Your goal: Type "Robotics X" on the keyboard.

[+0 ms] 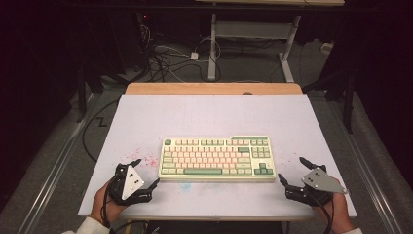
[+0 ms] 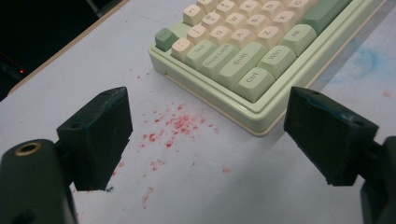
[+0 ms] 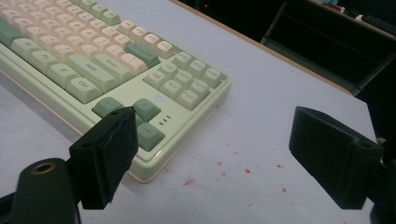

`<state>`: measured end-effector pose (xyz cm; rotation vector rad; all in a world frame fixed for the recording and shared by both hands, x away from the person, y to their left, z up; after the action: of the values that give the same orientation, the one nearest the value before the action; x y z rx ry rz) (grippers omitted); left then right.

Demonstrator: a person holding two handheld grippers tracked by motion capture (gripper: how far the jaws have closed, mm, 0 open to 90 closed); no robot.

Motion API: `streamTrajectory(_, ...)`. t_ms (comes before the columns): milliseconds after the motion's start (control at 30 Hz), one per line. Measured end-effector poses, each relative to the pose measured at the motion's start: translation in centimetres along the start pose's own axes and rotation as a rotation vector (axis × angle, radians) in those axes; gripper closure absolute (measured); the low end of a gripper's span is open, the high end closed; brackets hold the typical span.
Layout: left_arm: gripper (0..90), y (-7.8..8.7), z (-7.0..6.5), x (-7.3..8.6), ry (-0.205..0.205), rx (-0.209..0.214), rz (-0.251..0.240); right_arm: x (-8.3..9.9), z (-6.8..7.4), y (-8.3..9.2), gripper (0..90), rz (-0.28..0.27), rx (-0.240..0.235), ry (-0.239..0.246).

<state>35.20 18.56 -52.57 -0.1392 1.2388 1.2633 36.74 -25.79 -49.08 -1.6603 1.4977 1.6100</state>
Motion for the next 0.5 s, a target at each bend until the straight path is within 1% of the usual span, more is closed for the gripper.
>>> streamTrajectory(33,14.9,0.12,0.04,0.03,-0.003,-0.006,0.0,-0.02,0.05,0.04,16.1,-0.001,0.0,0.006)
streamTrajectory(133,14.8,0.28,0.0,0.08,0.004,-0.006,-0.005,-0.23,0.34,0.28,16.1,-0.007,0.001,0.009)
streamTrajectory(300,14.8,0.31,-0.01,0.05,0.0,0.001,-0.01,-0.5,0.77,0.27,16.1,-0.013,-0.005,0.025)
streamTrajectory(400,14.8,0.22,0.01,0.07,0.01,0.004,-0.011,-0.41,0.77,0.12,16.1,-0.008,-0.007,0.023)
streamTrajectory(500,14.8,0.13,-0.05,0.08,0.003,0.005,-0.004,-0.35,0.67,0.15,16.1,-0.007,-0.007,0.017)
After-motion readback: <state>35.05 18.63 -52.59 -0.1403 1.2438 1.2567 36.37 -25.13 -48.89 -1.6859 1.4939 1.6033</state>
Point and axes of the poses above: each handheld gripper's, and its own axes: y roughly backward along the jaws, x roughly out of its underside, z roughly to its left, the point moved 10 cm from there along -y, roughly forward along the jaws, and after that the axes turned 4 degrees about -y, right-handed, at the moved point
